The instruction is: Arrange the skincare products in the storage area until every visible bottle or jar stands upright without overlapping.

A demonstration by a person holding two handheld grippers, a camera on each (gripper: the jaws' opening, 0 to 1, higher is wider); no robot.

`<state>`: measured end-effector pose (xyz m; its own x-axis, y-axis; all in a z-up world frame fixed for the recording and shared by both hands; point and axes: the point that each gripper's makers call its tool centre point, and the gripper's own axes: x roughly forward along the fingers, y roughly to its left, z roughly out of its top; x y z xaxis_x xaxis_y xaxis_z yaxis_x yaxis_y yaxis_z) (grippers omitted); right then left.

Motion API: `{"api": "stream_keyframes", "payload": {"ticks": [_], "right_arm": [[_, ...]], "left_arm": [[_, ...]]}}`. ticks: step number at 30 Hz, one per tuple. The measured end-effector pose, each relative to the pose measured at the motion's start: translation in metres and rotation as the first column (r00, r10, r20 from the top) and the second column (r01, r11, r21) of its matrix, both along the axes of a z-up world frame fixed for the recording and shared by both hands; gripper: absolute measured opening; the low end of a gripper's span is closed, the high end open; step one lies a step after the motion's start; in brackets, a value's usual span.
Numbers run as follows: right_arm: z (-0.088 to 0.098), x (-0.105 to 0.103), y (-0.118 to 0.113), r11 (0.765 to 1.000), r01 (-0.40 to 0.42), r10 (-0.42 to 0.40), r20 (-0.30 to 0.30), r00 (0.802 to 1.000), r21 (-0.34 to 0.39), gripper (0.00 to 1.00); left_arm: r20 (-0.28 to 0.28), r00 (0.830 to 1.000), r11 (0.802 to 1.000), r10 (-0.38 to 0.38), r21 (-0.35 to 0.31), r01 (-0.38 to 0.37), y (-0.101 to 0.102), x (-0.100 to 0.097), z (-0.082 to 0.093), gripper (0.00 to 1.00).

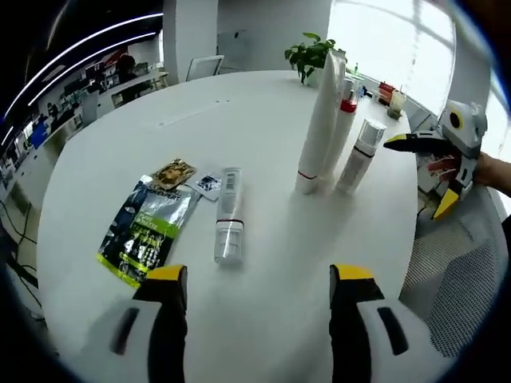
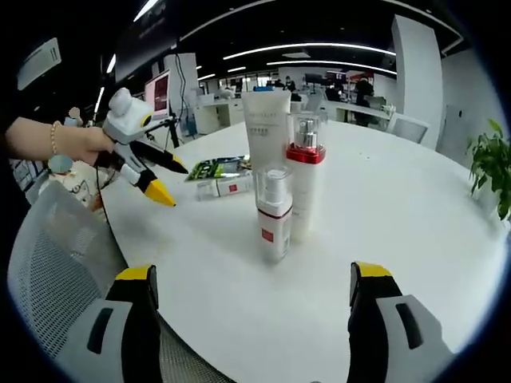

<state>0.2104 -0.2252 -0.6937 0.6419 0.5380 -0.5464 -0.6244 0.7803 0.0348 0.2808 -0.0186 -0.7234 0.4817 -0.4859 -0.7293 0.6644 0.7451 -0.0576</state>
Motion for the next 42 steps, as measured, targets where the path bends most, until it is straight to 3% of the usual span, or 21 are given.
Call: {"api": "stream_keyframes", "payload": {"ticks": [9, 15, 25, 29, 34, 36, 42], "right_arm": [[-0.001, 0.001, -0.001, 1.0, 0.009, -0.009, -0.006, 1.0, 0.003, 0.99], [-0.002, 0.0, -0.002, 1.0, 0.007, -0.007, -0.015, 1.0, -0.002, 0.99], [-0.006, 0.0, -0.002, 1.0, -0.003, 0.003, -0.023, 1.0, -0.011, 0.98], [-0.007, 0.001, -0.003, 1.0, -0.002, 0.002, -0.024, 1.0, -0.01, 0.98], [-0.007, 0.0, -0.002, 1.0, -0.004, 0.004, -0.027, 1.0, -0.012, 0.98], [-0.007, -0.001, -0.002, 1.0, -0.004, 0.003, -0.029, 1.0, -0.012, 0.98], [-0.007, -0.001, -0.001, 1.0, -0.008, 0.008, -0.026, 1.0, -0.013, 0.97]], "left_arm": [[0.05, 0.997, 0.998, -0.056, 0.043, 0.054, -0.008, 0.024, -0.006, 0.48], [0.047, 0.997, 0.995, -0.066, 0.08, 0.062, -0.005, 0.034, -0.015, 0.41], [0.069, 0.994, 0.992, -0.09, 0.098, 0.083, -0.011, 0.038, -0.018, 0.34], [0.048, 0.995, 0.99, -0.092, 0.113, 0.086, -0.011, 0.038, -0.023, 0.33], [0.033, 0.995, 0.985, -0.097, 0.143, 0.092, -0.007, 0.036, -0.032, 0.25], [0.027, 0.995, 0.984, -0.097, 0.153, 0.092, -0.007, 0.034, -0.032, 0.19], [0.015, 0.994, 0.98, -0.104, 0.171, 0.1, 0.001, 0.034, -0.031, 0.17]]}}
